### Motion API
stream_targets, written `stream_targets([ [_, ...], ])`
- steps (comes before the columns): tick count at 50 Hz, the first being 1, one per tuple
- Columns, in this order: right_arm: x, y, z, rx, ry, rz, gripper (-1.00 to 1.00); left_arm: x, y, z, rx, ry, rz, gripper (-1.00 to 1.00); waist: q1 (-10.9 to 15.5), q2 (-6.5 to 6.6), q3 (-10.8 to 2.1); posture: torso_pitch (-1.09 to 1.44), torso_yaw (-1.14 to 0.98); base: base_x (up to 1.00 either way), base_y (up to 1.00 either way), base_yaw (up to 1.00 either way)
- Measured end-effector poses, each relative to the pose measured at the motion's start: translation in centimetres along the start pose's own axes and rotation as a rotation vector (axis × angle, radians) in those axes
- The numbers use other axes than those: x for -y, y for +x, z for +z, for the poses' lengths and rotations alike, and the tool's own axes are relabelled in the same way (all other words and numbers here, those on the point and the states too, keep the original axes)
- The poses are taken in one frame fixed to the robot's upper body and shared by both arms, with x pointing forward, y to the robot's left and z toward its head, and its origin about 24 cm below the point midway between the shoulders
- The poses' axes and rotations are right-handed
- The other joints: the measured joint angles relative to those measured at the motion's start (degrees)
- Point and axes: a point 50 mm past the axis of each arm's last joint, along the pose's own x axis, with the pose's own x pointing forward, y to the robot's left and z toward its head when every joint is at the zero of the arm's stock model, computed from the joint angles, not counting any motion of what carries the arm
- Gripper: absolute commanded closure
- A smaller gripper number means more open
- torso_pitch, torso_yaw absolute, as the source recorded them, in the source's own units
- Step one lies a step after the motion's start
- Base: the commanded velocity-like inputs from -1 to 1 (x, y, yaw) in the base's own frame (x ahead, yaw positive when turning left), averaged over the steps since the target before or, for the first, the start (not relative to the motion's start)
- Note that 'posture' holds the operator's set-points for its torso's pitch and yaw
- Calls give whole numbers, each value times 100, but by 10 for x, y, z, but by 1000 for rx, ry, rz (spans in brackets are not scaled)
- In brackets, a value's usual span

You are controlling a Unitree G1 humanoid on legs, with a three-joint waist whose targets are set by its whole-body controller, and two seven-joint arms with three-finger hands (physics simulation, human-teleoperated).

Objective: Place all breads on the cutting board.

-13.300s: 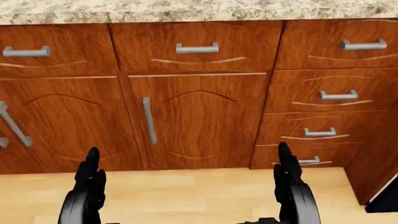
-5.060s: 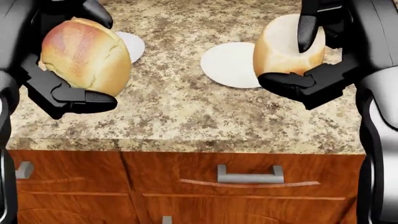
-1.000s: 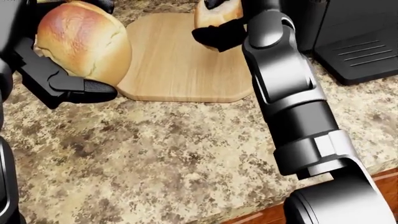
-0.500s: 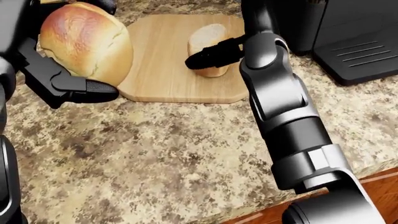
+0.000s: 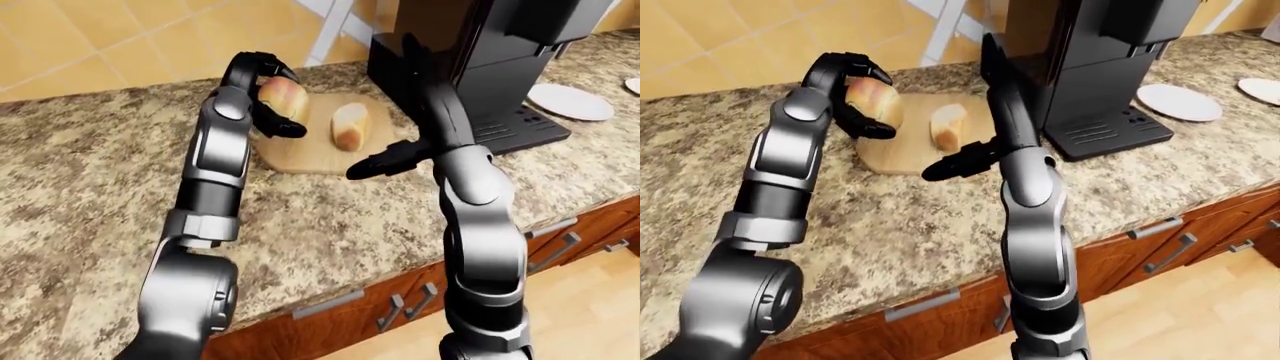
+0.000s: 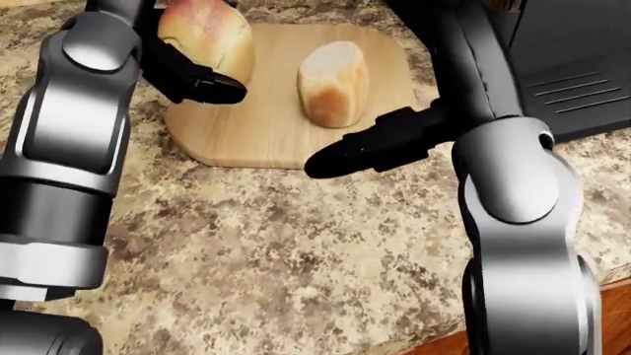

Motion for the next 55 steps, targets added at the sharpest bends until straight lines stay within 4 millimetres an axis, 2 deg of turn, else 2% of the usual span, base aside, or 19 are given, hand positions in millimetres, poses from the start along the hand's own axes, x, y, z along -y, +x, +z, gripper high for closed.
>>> stream_targets([
  [7,-4,-15,8,13,14,27,-100,4,9,-1,7,7,4,100,-24,31,-21,0,0,0,0,0],
  [17,-7,-16,5,2,15,34,-100,11,12,-8,5,17,-2,100,-55,79,-29,0,0,0,0,0],
  [20,-9,-16,6,2,16,41,-100,14,12,-8,10,20,-11,87,-59,87,-23,0,0,0,0,0],
  [26,-12,-15,7,8,20,45,-100,23,12,-10,16,33,-33,80,-67,93,-29,0,0,0,0,0],
  [28,-13,-15,7,9,20,48,-100,25,12,-12,16,37,-39,68,-68,95,-31,0,0,0,0,0],
  [36,-14,-13,5,-1,22,44,-100,34,12,-20,7,54,-56,62,-61,94,-36,0,0,0,0,0],
  [40,-14,-13,5,1,23,44,-100,38,12,-22,7,57,-69,36,-61,89,-30,0,0,0,0,0],
  [46,-15,-14,4,2,23,46,-100,41,11,-21,15,64,-77,11,-58,86,-41,0,0,0,0,0],
  [47,-15,-14,4,1,23,46,-100,41,11,-21,16,65,-78,-4,-58,86,-44,0,0,0,0,0],
  [55,-15,-13,-1,-8,23,44,-100,47,11,-28,1,78,-97,-20,-55,85,-53,0,0,0,0,0],
])
